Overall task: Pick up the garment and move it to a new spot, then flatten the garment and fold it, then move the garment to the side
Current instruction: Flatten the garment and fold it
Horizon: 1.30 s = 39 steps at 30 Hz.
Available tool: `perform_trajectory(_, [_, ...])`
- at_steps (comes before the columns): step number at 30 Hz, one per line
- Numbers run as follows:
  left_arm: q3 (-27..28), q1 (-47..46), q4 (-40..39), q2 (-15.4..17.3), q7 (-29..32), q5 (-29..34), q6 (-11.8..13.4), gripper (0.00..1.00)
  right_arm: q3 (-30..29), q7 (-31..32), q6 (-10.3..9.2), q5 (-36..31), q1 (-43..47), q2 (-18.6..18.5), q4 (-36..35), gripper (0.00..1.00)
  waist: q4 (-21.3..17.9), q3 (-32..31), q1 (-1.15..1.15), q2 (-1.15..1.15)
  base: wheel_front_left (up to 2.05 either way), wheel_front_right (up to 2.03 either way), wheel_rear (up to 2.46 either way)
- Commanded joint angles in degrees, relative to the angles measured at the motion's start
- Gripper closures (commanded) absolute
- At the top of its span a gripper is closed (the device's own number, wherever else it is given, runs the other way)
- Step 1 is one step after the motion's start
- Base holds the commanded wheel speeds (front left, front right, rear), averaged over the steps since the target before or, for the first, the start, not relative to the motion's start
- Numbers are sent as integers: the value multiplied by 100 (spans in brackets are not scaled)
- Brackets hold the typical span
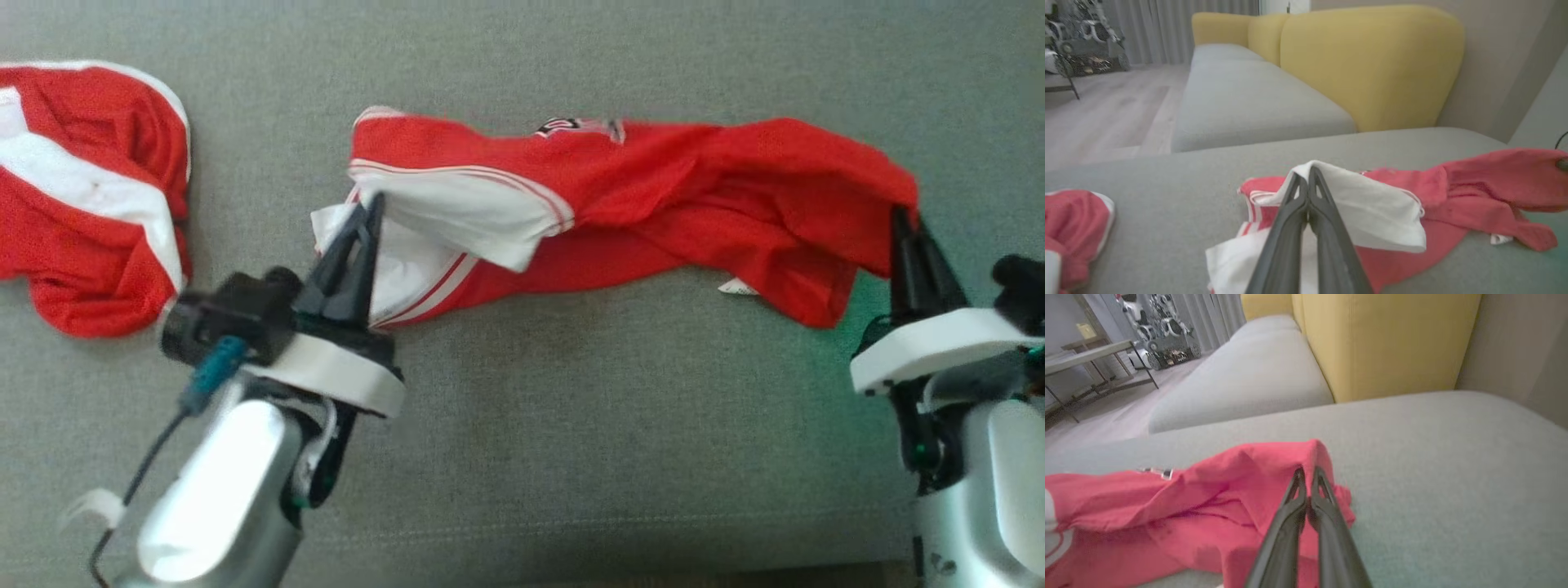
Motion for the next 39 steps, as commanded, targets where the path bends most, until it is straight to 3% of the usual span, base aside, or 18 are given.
perform_trajectory(1, [342, -101, -375, 189, -69, 85, 71, 100, 98, -78, -4, -86, -63, -31, -396, 100, -13, -116, 0, 0, 0, 0, 0])
perform_trajectory(13, [1276, -292, -1990, 718, -90, 305, 504, 100, -90, 110, -4, -299, -151, -225, -2326, 100, 108, -807, 0, 0, 0, 0, 0])
perform_trajectory(23, [1633, -620, -2868, 1067, 463, 275, 641, 100, -309, 618, -4, -216, 22, -219, -3407, 100, 124, -1115, 0, 0, 0, 0, 0])
perform_trajectory(28, [1573, -767, -2831, 1063, 582, 194, 563, 100, -302, 729, -4, -106, 11, -172, -3420, 100, 108, -1051, 0, 0, 0, 0, 0])
perform_trajectory(31, [1524, -1191, -2462, 1005, 609, 23, 366, 100, -335, 773, -4, 18, -325, -170, -3179, 100, 100, -872, 0, 0, 0, 0, 0])
perform_trajectory(39, [1488, -3167, -463, 702, 460, -402, -313, 100, -245, 569, -4, 404, -2378, -333, -1677, 100, 18, -297, 0, 0, 0, 0, 0])
